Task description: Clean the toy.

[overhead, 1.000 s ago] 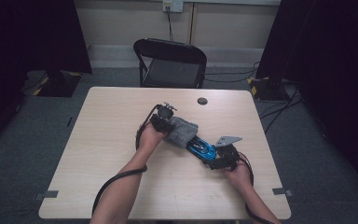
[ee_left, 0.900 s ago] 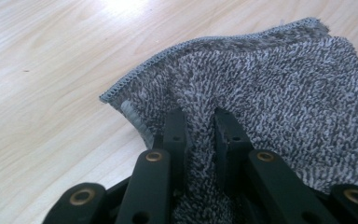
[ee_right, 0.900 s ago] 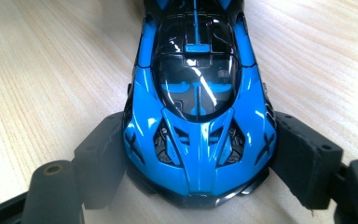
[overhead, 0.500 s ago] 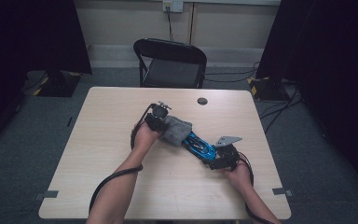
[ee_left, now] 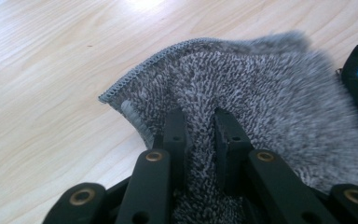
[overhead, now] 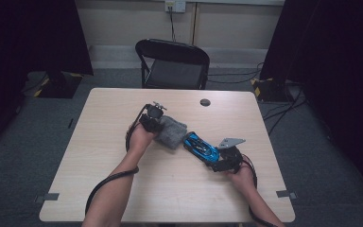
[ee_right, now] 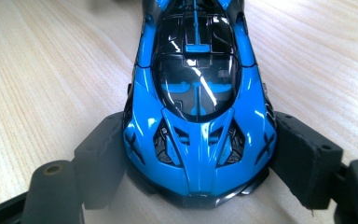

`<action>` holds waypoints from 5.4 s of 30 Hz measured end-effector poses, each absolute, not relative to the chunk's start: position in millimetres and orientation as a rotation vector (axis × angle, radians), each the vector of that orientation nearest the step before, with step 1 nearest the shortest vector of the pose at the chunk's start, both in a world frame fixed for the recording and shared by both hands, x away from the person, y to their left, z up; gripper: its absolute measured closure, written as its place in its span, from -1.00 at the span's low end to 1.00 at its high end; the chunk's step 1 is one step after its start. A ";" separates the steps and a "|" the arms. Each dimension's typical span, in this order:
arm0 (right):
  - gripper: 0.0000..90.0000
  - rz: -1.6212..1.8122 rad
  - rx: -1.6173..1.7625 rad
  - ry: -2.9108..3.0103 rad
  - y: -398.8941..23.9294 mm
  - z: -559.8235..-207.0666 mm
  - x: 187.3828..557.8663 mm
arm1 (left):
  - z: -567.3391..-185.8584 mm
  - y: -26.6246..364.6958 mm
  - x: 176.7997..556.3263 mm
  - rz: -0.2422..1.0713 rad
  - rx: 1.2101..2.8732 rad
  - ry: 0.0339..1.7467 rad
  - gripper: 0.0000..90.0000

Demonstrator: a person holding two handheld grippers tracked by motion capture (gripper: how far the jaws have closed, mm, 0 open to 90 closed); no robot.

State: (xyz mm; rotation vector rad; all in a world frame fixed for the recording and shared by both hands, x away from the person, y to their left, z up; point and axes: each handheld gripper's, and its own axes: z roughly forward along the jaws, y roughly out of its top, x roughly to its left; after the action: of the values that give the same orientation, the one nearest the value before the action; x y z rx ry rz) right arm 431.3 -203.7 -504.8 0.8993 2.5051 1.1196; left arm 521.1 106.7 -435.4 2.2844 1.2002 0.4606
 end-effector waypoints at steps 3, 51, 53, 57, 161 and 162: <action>-0.47 1.120 0.900 2.505 -203.7 -504.8 431.4 | -432.8 112.5 519.4 0.466 2.279 1.210 0.72; -0.47 1.119 0.899 2.505 -203.7 -504.8 431.4 | -382.1 25.9 465.7 0.335 2.265 0.801 0.72; -0.47 1.119 0.899 2.506 -203.7 -504.8 431.4 | -385.1 17.8 463.5 0.318 2.274 0.788 0.72; -0.47 1.119 0.897 2.505 -203.8 -504.9 431.4 | -392.4 4.3 460.8 0.299 2.299 0.765 0.72; -0.47 1.119 0.899 2.505 -203.7 -504.8 431.3 | -432.9 51.8 512.1 0.360 2.326 1.063 0.71; -0.47 1.119 0.899 2.505 -203.7 -504.8 431.3 | -433.1 52.7 512.3 0.363 2.320 1.074 0.71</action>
State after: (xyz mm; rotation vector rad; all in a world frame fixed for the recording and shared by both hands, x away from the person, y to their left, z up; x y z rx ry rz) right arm 431.3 -203.7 -504.8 0.8987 2.5054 1.1190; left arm 512.3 52.7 -433.1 2.3203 1.0742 0.3627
